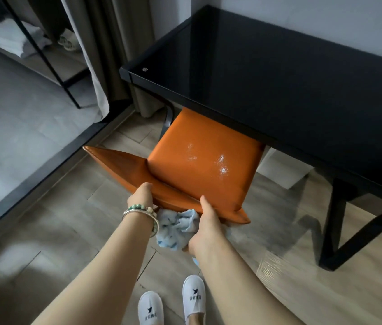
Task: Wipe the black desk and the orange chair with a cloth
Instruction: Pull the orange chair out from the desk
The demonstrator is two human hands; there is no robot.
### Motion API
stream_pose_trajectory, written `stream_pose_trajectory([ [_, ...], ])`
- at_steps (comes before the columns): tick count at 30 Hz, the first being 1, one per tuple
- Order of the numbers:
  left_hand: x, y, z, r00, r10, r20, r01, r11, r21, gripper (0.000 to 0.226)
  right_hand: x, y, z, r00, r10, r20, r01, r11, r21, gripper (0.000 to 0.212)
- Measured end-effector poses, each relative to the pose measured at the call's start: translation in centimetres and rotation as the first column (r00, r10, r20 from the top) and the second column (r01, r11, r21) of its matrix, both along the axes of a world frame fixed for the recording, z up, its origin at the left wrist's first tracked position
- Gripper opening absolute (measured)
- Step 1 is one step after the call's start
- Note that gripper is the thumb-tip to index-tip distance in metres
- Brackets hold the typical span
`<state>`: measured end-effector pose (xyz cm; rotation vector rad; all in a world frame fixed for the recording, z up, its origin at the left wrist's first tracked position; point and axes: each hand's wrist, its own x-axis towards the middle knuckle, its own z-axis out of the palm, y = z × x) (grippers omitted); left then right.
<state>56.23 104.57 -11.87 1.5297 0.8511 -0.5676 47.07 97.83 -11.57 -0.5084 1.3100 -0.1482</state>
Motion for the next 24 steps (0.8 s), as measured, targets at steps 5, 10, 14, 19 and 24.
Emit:
stream_pose_trajectory([
  [5, 1.1, 0.9, -0.1, 0.994, -0.100, -0.051, 0.095, 0.992, -0.083, 0.040, 1.1, -0.1, -1.9, 0.982, -0.087, -0.170, 0.090, 0.996, 0.010, 0.061],
  [10, 1.4, 1.4, 0.0, 0.987, -0.153, -0.041, 0.147, 0.982, -0.122, 0.034, 1.1, -0.9, -3.4, 0.977, -0.030, -0.213, 0.036, 0.999, 0.024, 0.054],
  [14, 2.1, 1.5, 0.7, 0.943, -0.316, -0.106, 0.302, 0.944, -0.133, 0.011, 0.7, -0.8, 3.4, 0.975, 0.110, -0.192, -0.102, 0.994, 0.050, 0.019],
  [19, 2.2, 3.0, 1.6, 0.892, -0.447, -0.069, 0.436, 0.890, -0.133, 0.024, 0.2, 1.1, 5.5, 0.971, 0.114, -0.208, -0.088, 0.988, 0.130, 0.028],
  [24, 1.2, 7.0, 1.5, 0.890, -0.430, -0.150, 0.400, 0.895, -0.197, 0.016, -1.4, 5.4, 5.7, 0.977, 0.057, -0.207, -0.029, 0.990, 0.138, 0.035],
])
